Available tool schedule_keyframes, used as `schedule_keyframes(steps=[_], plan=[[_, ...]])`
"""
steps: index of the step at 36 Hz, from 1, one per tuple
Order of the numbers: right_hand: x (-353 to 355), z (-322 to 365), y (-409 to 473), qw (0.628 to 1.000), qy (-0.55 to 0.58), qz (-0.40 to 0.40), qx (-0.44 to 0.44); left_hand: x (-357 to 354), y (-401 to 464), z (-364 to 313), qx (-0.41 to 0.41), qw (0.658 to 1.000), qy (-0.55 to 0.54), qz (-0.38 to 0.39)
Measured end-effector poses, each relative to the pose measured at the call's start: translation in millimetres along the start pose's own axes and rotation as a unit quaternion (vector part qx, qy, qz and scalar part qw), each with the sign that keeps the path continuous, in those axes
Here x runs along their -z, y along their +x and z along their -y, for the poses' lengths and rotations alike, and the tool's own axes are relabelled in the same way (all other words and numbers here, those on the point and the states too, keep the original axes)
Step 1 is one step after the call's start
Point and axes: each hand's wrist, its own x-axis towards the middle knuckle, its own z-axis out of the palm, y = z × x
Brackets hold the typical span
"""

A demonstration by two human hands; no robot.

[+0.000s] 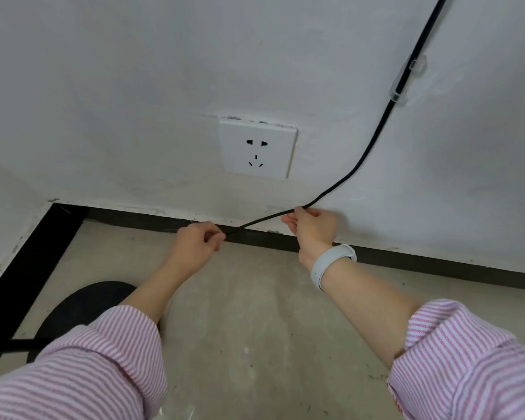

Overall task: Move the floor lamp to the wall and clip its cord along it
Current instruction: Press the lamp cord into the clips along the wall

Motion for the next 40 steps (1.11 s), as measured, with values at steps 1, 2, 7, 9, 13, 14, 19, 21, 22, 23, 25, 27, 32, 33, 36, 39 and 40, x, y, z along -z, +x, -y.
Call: schedule_keyframes(steps=[1, 2, 7, 9, 13, 14, 19, 21, 22, 23, 25, 27, 32, 33, 36, 39, 40], plan=[[-0.5, -1.4, 0.1, 1.000, 0.000, -0.003, 0.006, -0.5, 2.7, 0.7, 0.003, 1.000, -0.001, -0.018], [-0.8, -2.6, 0.3, 1.000, 0.002, -0.005, 0.011, -1.5, 5.5, 0.6, 0.005, 1.000, 0.000, -0.028], [-3.5, -6.6, 2.7, 0.999, -0.016, -0.020, 0.028, -12.9, 14.6, 1.0, 0.032, 0.999, 0.012, -0.020], [-4.3, -7.3, 3.5, 0.999, -0.028, -0.028, 0.032, -18.1, 17.8, 0.5, 0.048, 0.999, 0.020, -0.015], [-4.5, -8.3, 2.3, 0.999, -0.023, -0.028, 0.039, -24.9, 23.6, -4.5, 0.085, 0.996, 0.026, -0.009], [-4.8, -8.2, 1.9, 0.999, -0.015, -0.026, 0.038, -25.4, 25.3, -6.0, 0.095, 0.995, 0.025, -0.013], [-7.5, -7.4, 1.6, 0.999, -0.011, -0.024, 0.032, -22.8, 35.6, -15.2, 0.116, 0.993, 0.021, -0.031], [-6.2, -7.9, 3.9, 0.999, -0.020, -0.035, 0.034, -18.8, 37.0, -17.9, 0.108, 0.993, 0.025, -0.037], [-4.6, -8.2, 5.8, 0.998, -0.027, -0.042, 0.039, -16.6, 36.8, -19.0, 0.099, 0.994, 0.027, -0.039], [-2.5, -8.4, 7.4, 0.997, -0.037, -0.048, 0.047, -14.4, 35.7, -19.9, 0.088, 0.995, 0.029, -0.041], [2.3, -9.0, 9.7, 0.995, -0.055, -0.054, 0.064, -9.9, 32.3, -22.1, 0.062, 0.996, 0.026, -0.050], [7.5, -9.9, 11.3, 0.993, -0.064, -0.059, 0.076, -6.8, 27.5, -26.2, 0.037, 0.997, 0.019, -0.062], [22.1, -11.3, 13.0, 0.991, -0.065, -0.066, 0.094, -6.5, 19.3, -42.8, -0.023, 0.996, 0.030, -0.084], [25.4, -11.3, 13.6, 0.990, -0.069, -0.070, 0.098, -7.8, 18.8, -46.3, -0.032, 0.996, 0.034, -0.082], [34.4, -10.6, 16.5, 0.986, -0.089, -0.083, 0.112, -13.9, 18.8, -54.6, -0.048, 0.994, 0.064, -0.075], [41.0, -8.8, 20.1, 0.985, -0.099, -0.094, 0.110, -21.3, 21.9, -59.1, -0.069, 0.988, 0.109, -0.080], [42.9, -8.1, 21.6, 0.984, -0.102, -0.100, 0.110, -23.3, 23.4, -59.8, -0.076, 0.985, 0.130, -0.084]])
